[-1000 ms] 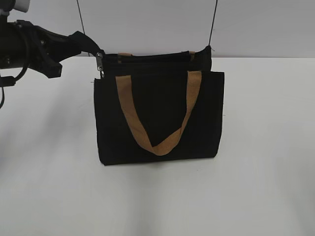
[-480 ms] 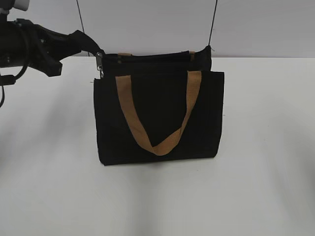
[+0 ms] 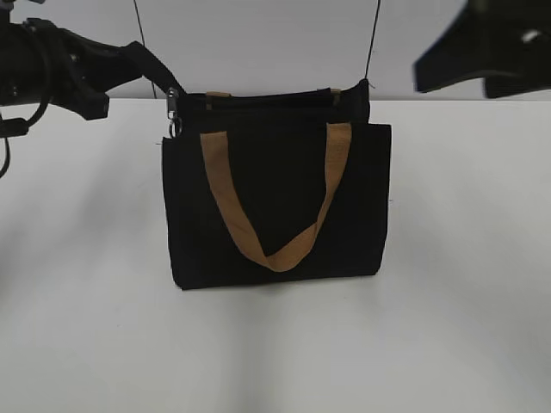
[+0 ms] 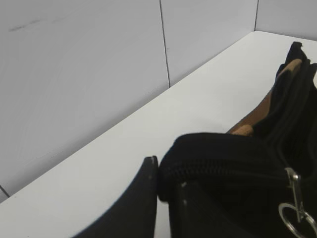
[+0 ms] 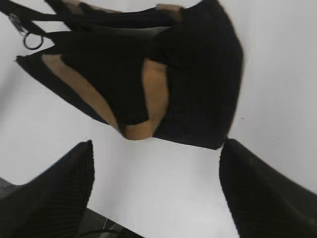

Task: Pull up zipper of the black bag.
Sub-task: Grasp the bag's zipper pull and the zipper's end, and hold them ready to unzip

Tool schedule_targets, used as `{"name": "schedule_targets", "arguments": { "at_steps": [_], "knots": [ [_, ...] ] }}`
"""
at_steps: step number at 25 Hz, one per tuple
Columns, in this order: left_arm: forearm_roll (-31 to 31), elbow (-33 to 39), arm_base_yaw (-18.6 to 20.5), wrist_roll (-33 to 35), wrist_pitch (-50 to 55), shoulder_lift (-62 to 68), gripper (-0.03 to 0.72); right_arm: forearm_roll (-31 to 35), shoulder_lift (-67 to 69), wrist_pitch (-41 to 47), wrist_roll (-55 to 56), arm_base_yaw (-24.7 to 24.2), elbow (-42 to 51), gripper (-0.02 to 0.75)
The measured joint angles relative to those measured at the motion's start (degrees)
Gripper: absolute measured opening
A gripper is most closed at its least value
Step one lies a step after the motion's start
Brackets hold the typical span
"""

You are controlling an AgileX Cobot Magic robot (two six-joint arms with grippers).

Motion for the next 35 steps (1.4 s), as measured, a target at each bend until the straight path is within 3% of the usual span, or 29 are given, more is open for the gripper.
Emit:
{"name": "schedule_targets", "arguments": {
  "at_steps": [5,12,19,25,29,35],
  "knots": [
    [-0.3,0.0,0.0,-0.1,0.0,0.1,0.022,-4.9,12.8,-1.3,10.7,13.9,-10.0,0.571],
    [-0.4,0.0,0.0,-1.3,-0.5,0.1,0.022,-6.0,27.9,-1.5,17.0,23.5,-24.4,0.454],
    [-0.5,0.0,0.0,-1.3,-1.0,0.1,0.022,0.2,35.3,-3.3,17.7,24.3,-29.9,0.209],
    [-0.5,0.0,0.0,-1.4,-1.1,0.1,0.022,2.5,39.0,-7.4,18.4,24.3,-29.9,0.204],
    [-0.5,0.0,0.0,-1.4,-1.1,0.1,0.022,0.5,41.0,-9.4,19.6,23.9,-29.9,0.251],
    [-0.5,0.0,0.0,-1.4,-1.3,0.1,0.022,-1.3,43.0,-12.3,22.9,22.4,-29.9,0.262]
  ]
}}
